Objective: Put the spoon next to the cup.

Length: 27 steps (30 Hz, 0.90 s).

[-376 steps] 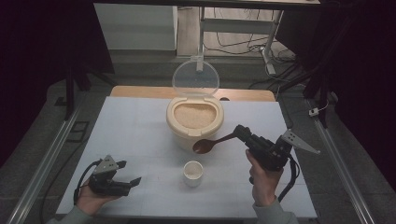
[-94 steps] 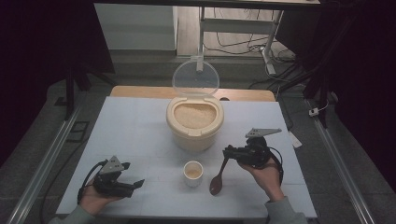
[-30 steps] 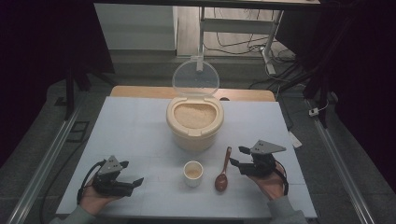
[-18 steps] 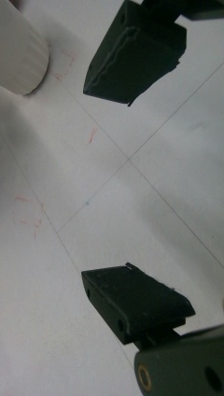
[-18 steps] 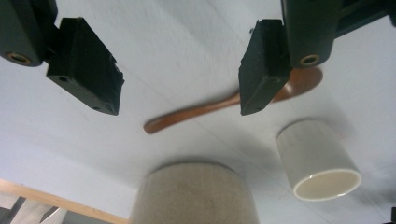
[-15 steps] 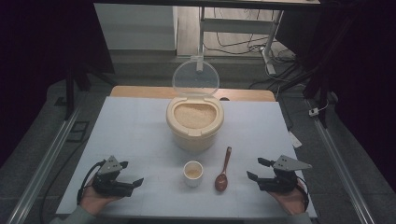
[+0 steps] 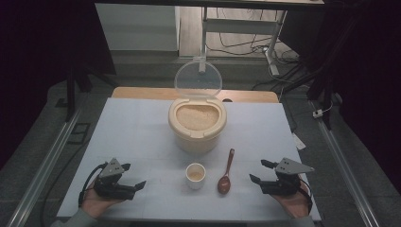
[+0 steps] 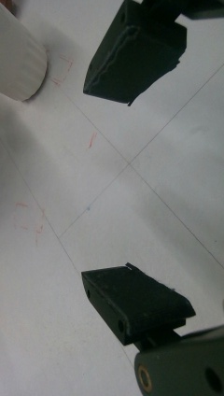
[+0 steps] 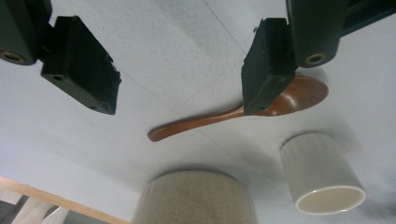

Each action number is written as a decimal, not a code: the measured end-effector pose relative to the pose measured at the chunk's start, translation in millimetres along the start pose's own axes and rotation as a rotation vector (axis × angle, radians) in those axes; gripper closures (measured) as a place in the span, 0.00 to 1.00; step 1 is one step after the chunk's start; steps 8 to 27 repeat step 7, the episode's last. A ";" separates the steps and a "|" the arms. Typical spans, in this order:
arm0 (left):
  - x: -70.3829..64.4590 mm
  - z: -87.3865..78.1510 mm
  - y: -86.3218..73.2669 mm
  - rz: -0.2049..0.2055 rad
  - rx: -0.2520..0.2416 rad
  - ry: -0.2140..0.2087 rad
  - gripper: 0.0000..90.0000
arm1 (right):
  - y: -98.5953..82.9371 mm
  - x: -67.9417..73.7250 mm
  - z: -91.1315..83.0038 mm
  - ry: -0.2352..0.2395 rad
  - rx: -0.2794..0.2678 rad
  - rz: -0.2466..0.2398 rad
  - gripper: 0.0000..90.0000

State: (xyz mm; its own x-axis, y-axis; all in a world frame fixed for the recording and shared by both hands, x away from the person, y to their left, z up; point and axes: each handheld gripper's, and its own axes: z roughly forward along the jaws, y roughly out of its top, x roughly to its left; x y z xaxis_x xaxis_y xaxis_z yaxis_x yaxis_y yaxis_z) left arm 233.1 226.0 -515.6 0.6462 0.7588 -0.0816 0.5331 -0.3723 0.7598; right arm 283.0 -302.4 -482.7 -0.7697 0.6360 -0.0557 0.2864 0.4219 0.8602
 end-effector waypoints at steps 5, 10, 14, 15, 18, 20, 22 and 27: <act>-0.7 0.4 0.3 0.007 0.002 0.002 0.12 | -0.5 -0.5 0.3 0.002 0.008 -0.007 0.32; -0.8 0.4 0.4 0.010 0.002 0.005 0.12 | -0.8 -0.9 0.1 0.006 0.004 -0.005 0.33; -0.8 0.4 0.4 0.010 0.002 0.005 0.12 | -0.8 -0.9 0.1 0.006 0.004 -0.005 0.33; -0.8 0.4 0.4 0.010 0.002 0.005 0.12 | -0.8 -0.9 0.1 0.006 0.004 -0.005 0.33; -0.8 0.4 0.4 0.010 0.002 0.005 0.12 | -0.8 -0.9 0.1 0.006 0.004 -0.005 0.33; -0.8 0.4 0.4 0.010 0.002 0.005 0.12 | -0.8 -0.9 0.1 0.006 0.004 -0.005 0.33; -0.8 0.4 0.4 0.010 0.002 0.005 0.12 | -0.8 -0.9 0.1 0.006 0.004 -0.005 0.33; -0.8 0.4 0.4 0.010 0.002 0.005 0.12 | -0.8 -0.9 0.1 0.006 0.004 -0.005 0.33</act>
